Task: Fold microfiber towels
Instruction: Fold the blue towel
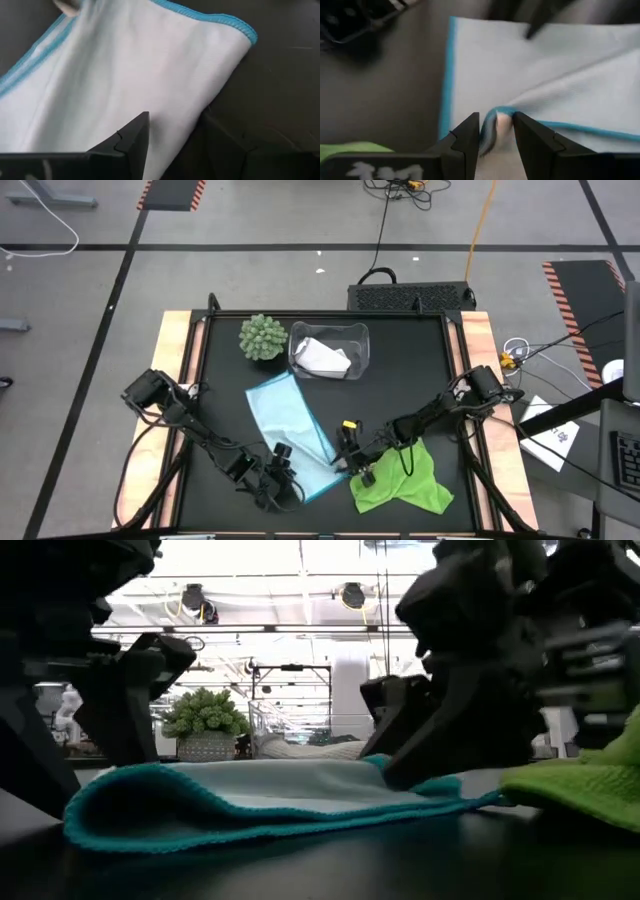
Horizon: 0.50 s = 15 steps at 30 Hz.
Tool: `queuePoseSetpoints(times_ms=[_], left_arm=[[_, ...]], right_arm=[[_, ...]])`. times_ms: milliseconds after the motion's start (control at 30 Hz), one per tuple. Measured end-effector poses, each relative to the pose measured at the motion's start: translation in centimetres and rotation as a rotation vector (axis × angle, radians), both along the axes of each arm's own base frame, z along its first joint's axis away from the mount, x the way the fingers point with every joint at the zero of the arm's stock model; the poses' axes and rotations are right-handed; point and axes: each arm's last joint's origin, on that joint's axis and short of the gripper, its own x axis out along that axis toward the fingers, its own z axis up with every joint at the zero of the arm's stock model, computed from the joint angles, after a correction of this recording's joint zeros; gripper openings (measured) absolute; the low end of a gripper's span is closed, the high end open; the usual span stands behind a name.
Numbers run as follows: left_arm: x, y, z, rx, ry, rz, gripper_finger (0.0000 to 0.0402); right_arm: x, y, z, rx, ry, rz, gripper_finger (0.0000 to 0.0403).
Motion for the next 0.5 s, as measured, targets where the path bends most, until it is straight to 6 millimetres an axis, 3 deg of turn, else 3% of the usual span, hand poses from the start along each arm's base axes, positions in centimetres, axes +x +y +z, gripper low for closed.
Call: queuePoseSetpoints(times_ms=[233,500], left_arm=[[-1.8,0.6,-1.5,-0.009,0.039,0.076,0.0179],[-2.8,1.1,-2.3,-0.016,0.023,0.129,0.0179]], right_arm=[[1.4,2.2,0.7,0.013,-0.040,0.045,0.0111],[1.6,2.4,1.3,-0.034,-0.089,0.040,0.0111]])
